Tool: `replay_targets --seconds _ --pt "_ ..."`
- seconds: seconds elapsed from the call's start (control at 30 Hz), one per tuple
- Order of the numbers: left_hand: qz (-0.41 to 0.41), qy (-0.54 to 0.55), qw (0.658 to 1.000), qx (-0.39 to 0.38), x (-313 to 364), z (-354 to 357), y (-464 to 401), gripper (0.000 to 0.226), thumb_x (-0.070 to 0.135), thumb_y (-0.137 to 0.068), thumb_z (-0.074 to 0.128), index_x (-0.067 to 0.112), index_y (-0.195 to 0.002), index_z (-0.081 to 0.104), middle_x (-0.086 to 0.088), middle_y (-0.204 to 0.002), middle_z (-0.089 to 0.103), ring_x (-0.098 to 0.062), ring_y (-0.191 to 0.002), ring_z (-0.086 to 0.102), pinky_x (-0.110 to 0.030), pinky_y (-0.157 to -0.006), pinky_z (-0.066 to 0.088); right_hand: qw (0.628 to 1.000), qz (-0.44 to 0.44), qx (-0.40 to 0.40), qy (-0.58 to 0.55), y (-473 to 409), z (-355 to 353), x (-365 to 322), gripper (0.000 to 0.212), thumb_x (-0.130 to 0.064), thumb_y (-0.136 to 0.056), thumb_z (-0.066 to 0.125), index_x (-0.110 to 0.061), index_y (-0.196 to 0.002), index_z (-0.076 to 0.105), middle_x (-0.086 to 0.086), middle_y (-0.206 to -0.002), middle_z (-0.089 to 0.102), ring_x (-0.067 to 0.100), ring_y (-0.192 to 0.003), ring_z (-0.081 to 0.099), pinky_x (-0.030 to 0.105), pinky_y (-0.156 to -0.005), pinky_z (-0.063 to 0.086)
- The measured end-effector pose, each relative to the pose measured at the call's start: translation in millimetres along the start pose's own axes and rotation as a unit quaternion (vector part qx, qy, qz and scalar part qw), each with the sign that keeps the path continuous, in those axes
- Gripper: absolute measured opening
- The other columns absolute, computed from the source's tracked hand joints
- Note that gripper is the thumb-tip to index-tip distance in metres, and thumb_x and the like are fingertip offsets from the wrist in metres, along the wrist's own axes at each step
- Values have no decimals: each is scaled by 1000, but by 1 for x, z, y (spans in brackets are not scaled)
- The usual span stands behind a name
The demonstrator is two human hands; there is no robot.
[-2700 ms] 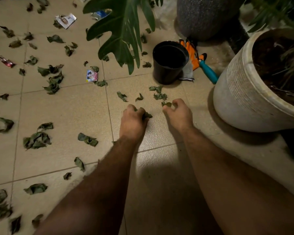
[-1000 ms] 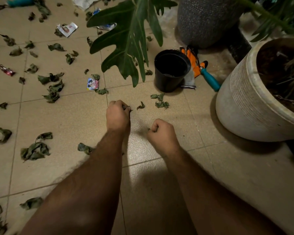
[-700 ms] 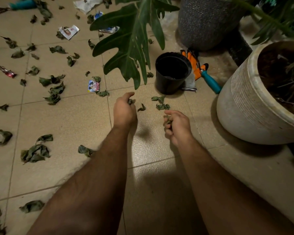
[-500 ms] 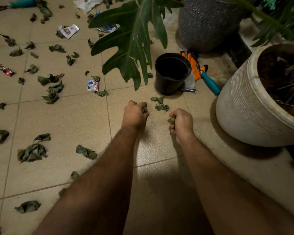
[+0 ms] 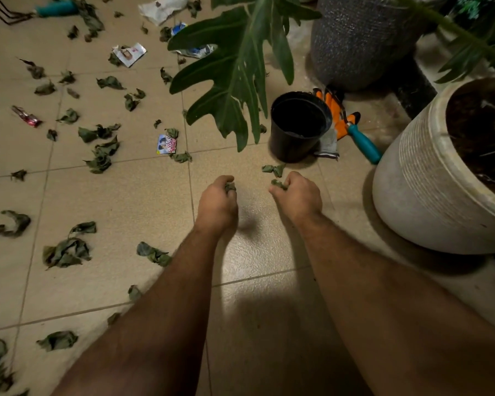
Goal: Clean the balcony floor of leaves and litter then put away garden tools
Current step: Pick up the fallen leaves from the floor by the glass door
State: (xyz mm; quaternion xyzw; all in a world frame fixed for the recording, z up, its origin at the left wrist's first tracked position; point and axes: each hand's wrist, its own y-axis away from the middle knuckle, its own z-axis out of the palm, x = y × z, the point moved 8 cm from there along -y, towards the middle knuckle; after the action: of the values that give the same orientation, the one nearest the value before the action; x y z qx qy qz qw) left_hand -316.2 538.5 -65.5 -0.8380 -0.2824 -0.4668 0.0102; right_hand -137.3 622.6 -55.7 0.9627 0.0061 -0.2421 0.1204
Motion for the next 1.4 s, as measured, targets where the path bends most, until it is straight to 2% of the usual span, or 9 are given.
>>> replay_targets --seconds 0.13,0.23,0.5,0.67,0.8,1.0,1.17,1.27,1.4 --pt "-116 226 967 15 -13 -5 2 24 14 -98 42 17 -85 61 -11 -86 67 -21 -72 62 -37 -74 52 997 -6 -4 -79 5 3 -2 24 -25 -91 60 -19 -74 43 -5 -71 46 12 -64 42 26 -49 25" --pt "-191 371 909 1 -17 -4 12 23 13 -98 37 13 -81 53 -5 -60 49 -21 -51 50 -39 -65 53 978 35 26 -205 7 -3 2 6 -16 -93 59 -16 -99 57 -4 -89 58 4 -70 49 17 -52 33" --pt "-182 387 903 -45 -24 -20 24 18 7 -102 45 10 -95 60 -10 -70 63 -16 -48 57 -39 -69 56 993 -11 -10 -114 -16 8 -20 42 -25 -100 56 -20 -141 53 5 -133 61 23 -120 57 29 -95 45" --pt "-165 384 908 -34 -31 -32 24 25 -10 -95 45 10 -91 59 -11 -75 57 -19 -62 50 -22 -47 47 999 -22 0 -28 -14 9 -23 18 -31 -95 65 -16 -102 62 1 -93 62 14 -80 51 23 -55 31" --pt "-158 380 910 -52 -32 -38 31 14 -1 -94 56 13 -94 57 -12 -77 57 -20 -60 54 -31 -59 52 994 -31 -13 -105 -2 9 -24 28 -28 -94 62 -18 -73 47 -3 -69 47 8 -58 38 20 -45 31" --pt "-178 499 848 -20 -36 -48 54 50 63 -92 48 14 -84 54 -4 -70 56 -14 -59 54 -24 -50 49 864 108 -161 -465 45 33 -38 14 -9 -92 50 -12 -79 51 3 -65 52 13 -54 50 20 -39 32" --pt "-227 585 775 69 -69 -67 78 36 43 -104 41 16 -88 57 1 -68 50 -7 -50 45 -17 -40 37 788 141 -272 -535 89 52 -65 13 -6 -97 55 -6 -109 60 14 -87 70 18 -61 60 22 -38 36" --pt "-235 574 778 101 -93 -86 92 18 30 -104 47 19 -96 60 3 -68 48 -6 -48 37 -17 -40 31 839 103 -299 -444 111 59 -70 24 -3 -98 51 -8 -119 62 12 -85 65 10 -54 52 18 -38 35" --pt "-231 448 837 212 -115 -125 107 16 19 -101 56 7 -104 66 -3 -72 53 -9 -51 41 -18 -40 34 941 -60 -255 -213 133 64 -80 9 -12 -94 64 -7 -87 66 2 -79 62 10 -68 52 8 -49 40"
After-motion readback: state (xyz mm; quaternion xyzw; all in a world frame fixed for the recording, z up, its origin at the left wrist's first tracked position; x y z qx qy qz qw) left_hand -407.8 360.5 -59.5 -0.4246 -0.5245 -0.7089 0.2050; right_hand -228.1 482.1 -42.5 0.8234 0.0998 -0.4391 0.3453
